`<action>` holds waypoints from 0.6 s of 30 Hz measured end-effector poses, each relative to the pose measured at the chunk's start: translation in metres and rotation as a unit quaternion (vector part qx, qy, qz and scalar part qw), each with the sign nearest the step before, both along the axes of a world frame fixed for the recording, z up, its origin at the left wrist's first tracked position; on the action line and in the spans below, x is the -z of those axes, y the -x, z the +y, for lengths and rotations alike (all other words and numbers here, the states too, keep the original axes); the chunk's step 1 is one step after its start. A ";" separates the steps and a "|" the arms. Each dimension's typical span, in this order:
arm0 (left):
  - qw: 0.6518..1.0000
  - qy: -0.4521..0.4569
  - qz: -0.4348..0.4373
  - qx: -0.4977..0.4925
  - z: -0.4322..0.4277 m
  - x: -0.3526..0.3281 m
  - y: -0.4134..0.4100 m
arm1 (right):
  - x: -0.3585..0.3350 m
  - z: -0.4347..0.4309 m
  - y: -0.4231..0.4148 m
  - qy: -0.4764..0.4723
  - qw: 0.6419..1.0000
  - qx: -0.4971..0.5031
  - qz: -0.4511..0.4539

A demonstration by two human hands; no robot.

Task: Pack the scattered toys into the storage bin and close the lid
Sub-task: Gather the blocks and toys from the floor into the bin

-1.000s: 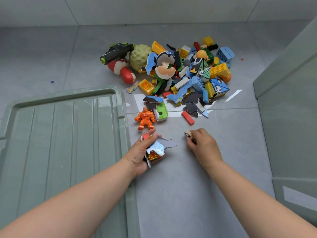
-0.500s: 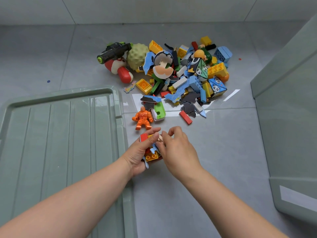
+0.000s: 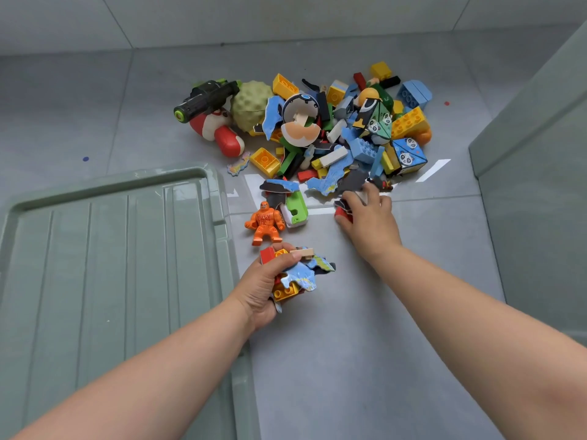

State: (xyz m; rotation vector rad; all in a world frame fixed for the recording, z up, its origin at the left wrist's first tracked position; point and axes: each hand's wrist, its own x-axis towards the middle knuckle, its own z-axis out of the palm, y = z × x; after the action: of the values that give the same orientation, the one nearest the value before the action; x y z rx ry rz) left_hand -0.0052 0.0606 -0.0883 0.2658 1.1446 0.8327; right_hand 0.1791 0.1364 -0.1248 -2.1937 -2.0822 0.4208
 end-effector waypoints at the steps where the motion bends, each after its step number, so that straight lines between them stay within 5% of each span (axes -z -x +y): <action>1: 1.000 0.005 0.003 -0.002 0.000 0.001 0.000 | 0.004 -0.005 -0.001 -0.011 0.999 -0.030 -0.006; 6: 0.999 0.021 0.026 -0.014 0.000 0.003 0.000 | 0.009 -0.003 -0.023 -0.027 0.986 -0.132 -0.094; 11: 0.999 0.036 0.025 -0.019 -0.002 0.003 0.000 | 0.005 0.000 -0.029 -0.020 0.996 -0.044 -0.078; 18: 0.997 0.054 0.056 -0.021 0.001 0.005 -0.007 | 0.001 -0.020 -0.020 -0.024 0.976 -0.195 -0.090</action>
State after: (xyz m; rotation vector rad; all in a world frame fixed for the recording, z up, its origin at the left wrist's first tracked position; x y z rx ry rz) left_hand 0.0019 0.0611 -0.0934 0.2014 1.2995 0.7982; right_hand 0.1986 0.1167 -0.1262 -1.8530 -2.5982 0.2004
